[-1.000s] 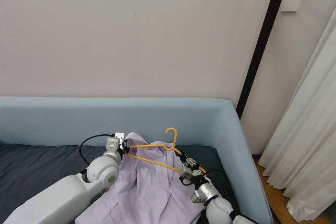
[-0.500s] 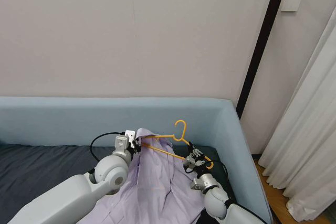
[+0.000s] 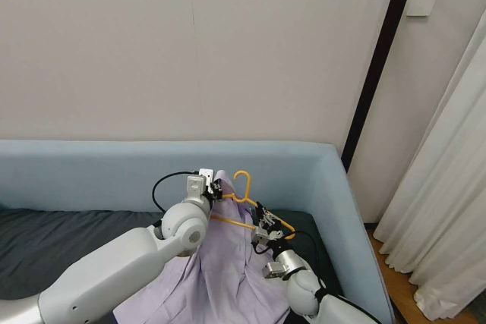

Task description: Pick up the clothes from the sofa and hang them on the clothes hanger.

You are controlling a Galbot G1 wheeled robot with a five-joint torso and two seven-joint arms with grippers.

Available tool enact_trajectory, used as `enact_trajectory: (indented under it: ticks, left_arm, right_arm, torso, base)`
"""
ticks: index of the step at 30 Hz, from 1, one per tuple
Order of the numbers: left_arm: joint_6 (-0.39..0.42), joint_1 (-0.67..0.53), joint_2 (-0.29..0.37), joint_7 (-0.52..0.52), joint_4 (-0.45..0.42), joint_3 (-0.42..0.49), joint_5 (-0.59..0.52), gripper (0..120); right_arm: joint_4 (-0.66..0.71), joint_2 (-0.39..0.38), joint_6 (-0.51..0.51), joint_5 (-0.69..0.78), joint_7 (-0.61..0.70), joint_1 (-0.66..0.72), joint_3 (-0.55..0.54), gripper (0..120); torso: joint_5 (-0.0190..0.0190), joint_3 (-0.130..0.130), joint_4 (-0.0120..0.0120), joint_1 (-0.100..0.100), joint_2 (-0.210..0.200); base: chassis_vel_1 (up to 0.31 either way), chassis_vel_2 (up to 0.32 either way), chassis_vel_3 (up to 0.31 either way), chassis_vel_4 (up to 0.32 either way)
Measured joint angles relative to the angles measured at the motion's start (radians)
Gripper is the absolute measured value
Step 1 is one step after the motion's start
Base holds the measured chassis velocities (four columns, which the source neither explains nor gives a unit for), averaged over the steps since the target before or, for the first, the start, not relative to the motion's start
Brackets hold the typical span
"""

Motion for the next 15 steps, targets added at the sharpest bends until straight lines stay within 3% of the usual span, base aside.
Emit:
enact_trajectory:
  ticks: [4, 15]
  left_arm:
    - [0.001, 0.069, 0.010, -0.001, -0.069, -0.003, 0.023, 0]
    - [-0.017, 0.196, -0.001, -0.001, -0.112, -0.040, 0.100, 0]
  right_arm:
    - [-0.022, -0.003, -0.019, 0.044, -0.007, 0.065, -0.013, 5]
    - [0.010, -0.010, -0.035, 0.058, -0.010, 0.075, -0.039, 5]
  torso:
    - [-0.0005, 0.000, 0.0005, 0.000, 0.000]
    - [-0.0002, 0.000, 0.0002, 0.000, 0.000]
  base:
    - [0.000, 0.000, 0.000, 0.000]
    - [0.000, 0.000, 0.000, 0.000]
